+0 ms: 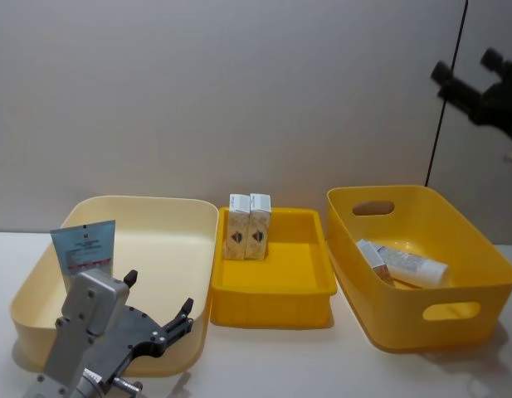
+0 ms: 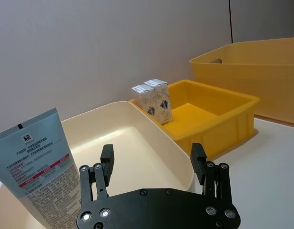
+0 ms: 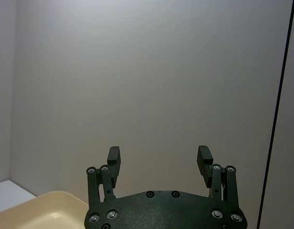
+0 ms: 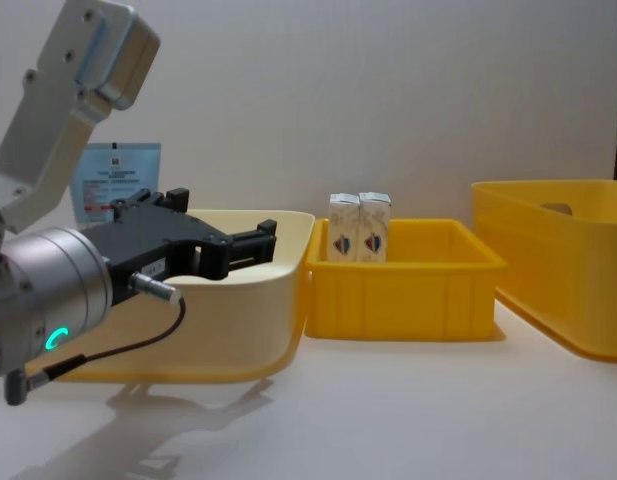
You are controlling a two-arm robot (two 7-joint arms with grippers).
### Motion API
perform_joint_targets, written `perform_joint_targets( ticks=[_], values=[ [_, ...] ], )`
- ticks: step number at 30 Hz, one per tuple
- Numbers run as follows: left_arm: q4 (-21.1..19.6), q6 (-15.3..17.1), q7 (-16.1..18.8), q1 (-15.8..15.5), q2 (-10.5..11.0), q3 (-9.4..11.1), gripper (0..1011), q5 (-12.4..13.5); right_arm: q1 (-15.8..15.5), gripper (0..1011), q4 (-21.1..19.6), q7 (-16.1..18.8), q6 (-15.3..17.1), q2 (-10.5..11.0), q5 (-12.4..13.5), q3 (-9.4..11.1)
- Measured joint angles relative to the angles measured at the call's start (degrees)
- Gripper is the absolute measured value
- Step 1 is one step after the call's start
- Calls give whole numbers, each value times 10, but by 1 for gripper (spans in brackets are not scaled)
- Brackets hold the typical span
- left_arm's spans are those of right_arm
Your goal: Bimanual collaborative sorting of washing and personal care products
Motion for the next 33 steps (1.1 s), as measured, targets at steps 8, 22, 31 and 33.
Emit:
perform_joint_targets(
  ticks=[8,22,31,33],
  values=[
    [0,0,0,0,0,0,1000,0,-44,1001,-20,-33,-9,-2,-11,-17],
    [0,0,0,0,0,0,1000,0,-123,1001,-56,-92,-26,-6,-30,-48],
    [0,0,0,0,0,0,1001,0,-177,1001,-80,-132,-38,-8,-43,-69],
    [0,0,0,0,0,0,1001,0,-190,1001,-86,-141,-40,-9,-46,-75]
  ],
)
